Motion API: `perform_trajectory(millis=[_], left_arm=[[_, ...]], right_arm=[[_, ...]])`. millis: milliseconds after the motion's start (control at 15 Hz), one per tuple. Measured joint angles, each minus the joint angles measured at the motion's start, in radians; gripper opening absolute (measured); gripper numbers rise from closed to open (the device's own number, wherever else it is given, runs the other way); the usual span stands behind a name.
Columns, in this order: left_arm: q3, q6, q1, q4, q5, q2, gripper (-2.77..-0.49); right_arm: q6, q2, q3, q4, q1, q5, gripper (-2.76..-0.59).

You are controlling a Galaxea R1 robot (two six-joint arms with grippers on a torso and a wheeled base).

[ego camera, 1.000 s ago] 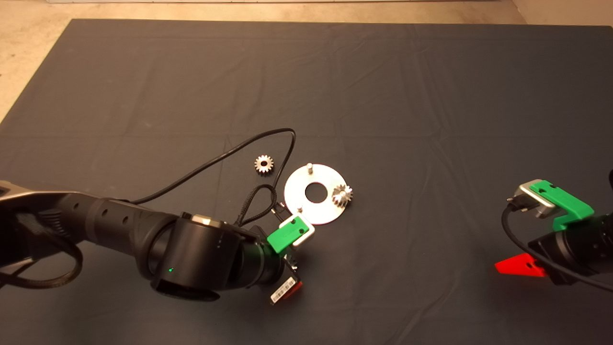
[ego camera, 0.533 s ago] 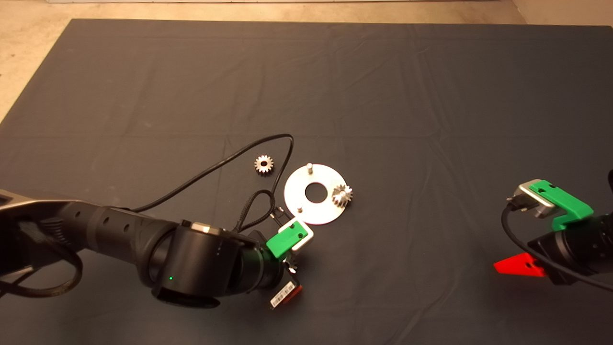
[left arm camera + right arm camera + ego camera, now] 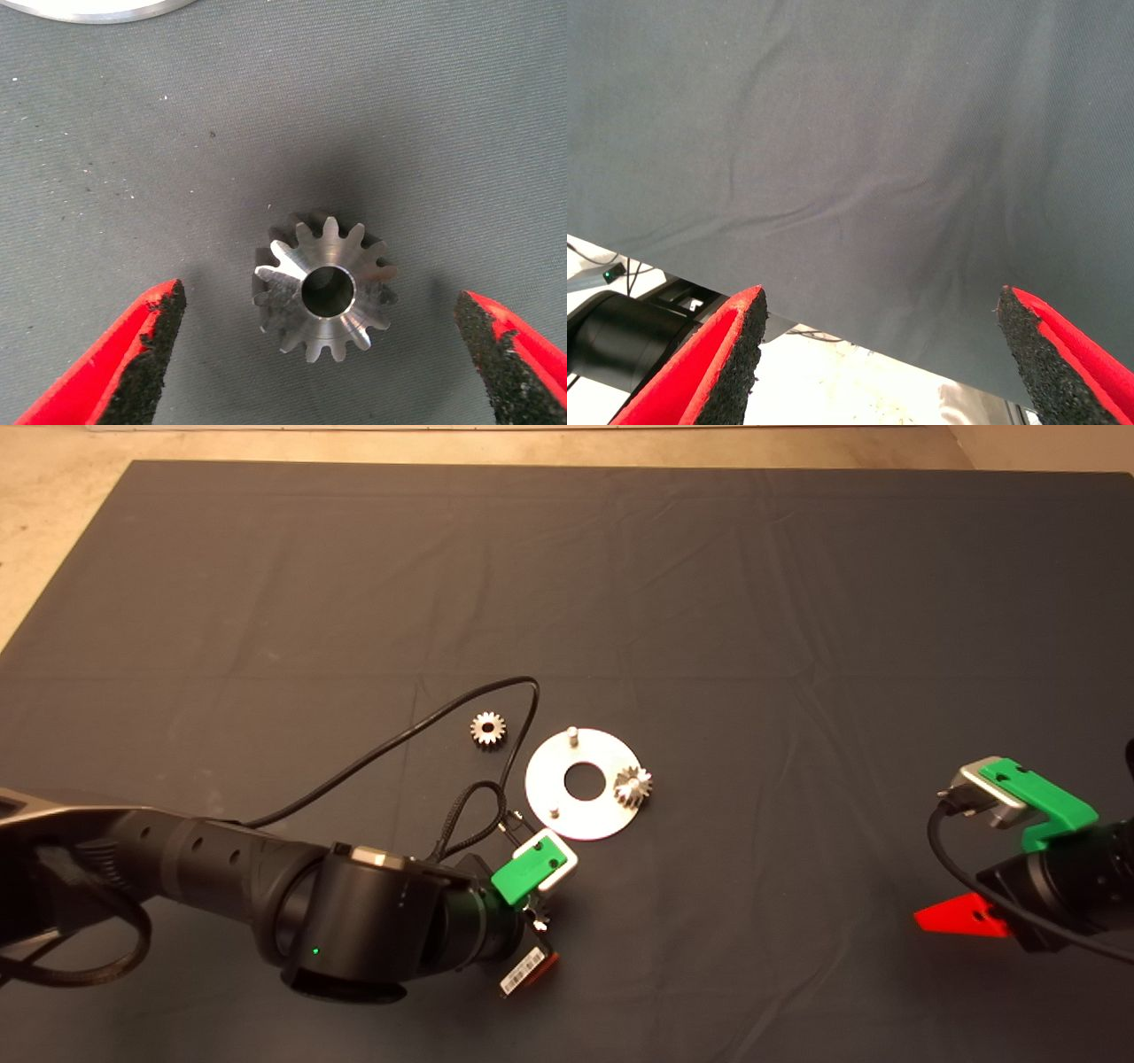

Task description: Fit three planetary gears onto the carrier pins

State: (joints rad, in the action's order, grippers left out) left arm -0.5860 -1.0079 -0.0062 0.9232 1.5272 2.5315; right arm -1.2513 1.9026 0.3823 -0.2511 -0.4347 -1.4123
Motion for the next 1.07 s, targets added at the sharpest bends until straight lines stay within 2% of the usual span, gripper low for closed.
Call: perform_trajectory(millis=[133,333,467,533,733,800,1067], left_arm=[[-0.001,0.0,0.003,0.007,0.0,0.0,-1.17],[-0.001,0.0,0.018,0.033,-0.001,-0.005,-1.3],[-0.001,0.0,0.02,0.047,0.0,-0.008,-1.31],[-0.001,0.0,0.02,0.053,0.0,-0.01,-1.42],[-0.001,0.0,0.024,0.072,0.0,-0.01,-1.5],[-0.001,0.0,0.028,0.075,-0.001,-0.01,-1.6],[0.0,0.0,0.031,0.091,-0.002,-0.015,-1.64]], right_arm=[[0.0,0.0,0.0,0.0,0.0,0.0,-1.44],[0.0,0.0,0.0,0.0,0.0,0.001,-1.44],[0.0,0.0,0.0,0.0,0.0,0.001,-1.44],[0.0,0.0,0.0,0.0,0.0,0.001,-1.44],[0.0,0.0,0.0,0.0,0.0,0.001,-1.44],[0.0,0.0,0.0,0.0,0.0,0.0,-1.44],[0.0,0.0,0.0,0.0,0.0,0.001,-1.44]])
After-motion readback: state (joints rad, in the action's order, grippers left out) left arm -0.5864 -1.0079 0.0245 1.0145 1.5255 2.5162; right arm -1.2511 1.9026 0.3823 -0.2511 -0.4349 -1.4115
